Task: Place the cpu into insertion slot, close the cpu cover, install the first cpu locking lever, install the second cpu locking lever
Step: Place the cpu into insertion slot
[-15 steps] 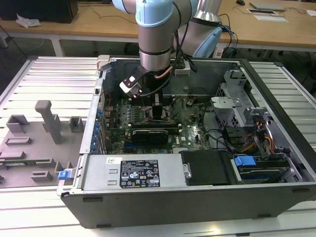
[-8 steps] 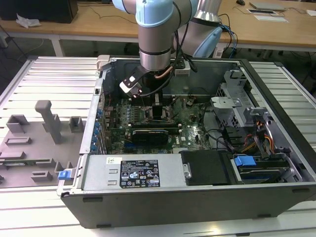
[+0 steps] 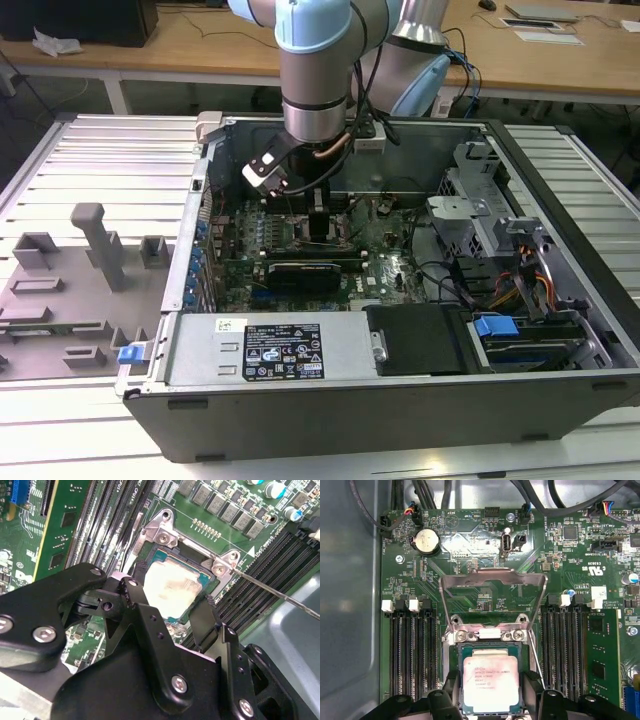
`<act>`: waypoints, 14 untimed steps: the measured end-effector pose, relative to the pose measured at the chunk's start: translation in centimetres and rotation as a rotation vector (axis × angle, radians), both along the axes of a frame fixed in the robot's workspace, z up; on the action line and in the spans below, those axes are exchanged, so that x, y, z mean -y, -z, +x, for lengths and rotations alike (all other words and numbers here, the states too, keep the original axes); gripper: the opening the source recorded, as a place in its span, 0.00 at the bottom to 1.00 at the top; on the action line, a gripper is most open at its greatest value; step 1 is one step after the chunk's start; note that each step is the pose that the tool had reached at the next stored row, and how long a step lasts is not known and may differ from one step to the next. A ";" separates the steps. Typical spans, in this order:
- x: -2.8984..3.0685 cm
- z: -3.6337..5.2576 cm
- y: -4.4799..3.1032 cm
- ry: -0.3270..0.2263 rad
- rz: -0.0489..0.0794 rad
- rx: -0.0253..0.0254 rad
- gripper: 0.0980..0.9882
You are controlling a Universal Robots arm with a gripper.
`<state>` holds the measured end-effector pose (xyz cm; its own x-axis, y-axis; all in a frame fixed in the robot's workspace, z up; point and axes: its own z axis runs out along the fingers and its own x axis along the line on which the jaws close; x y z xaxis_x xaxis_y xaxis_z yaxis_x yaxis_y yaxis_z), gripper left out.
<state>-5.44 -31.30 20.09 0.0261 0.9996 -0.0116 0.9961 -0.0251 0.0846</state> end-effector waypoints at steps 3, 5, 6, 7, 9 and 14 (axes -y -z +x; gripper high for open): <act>0.01 0.00 -0.04 0.000 0.000 -0.0002 0.58; 0.00 0.00 -0.08 0.000 0.000 -0.0002 0.58; 0.01 0.00 -0.09 0.000 0.000 -0.0002 0.58; 0.01 -0.01 -0.10 0.000 0.000 -0.0003 0.56; 0.01 0.00 -0.14 0.000 0.000 -0.0002 0.48; 0.01 0.03 -0.16 0.000 0.000 -0.0003 0.48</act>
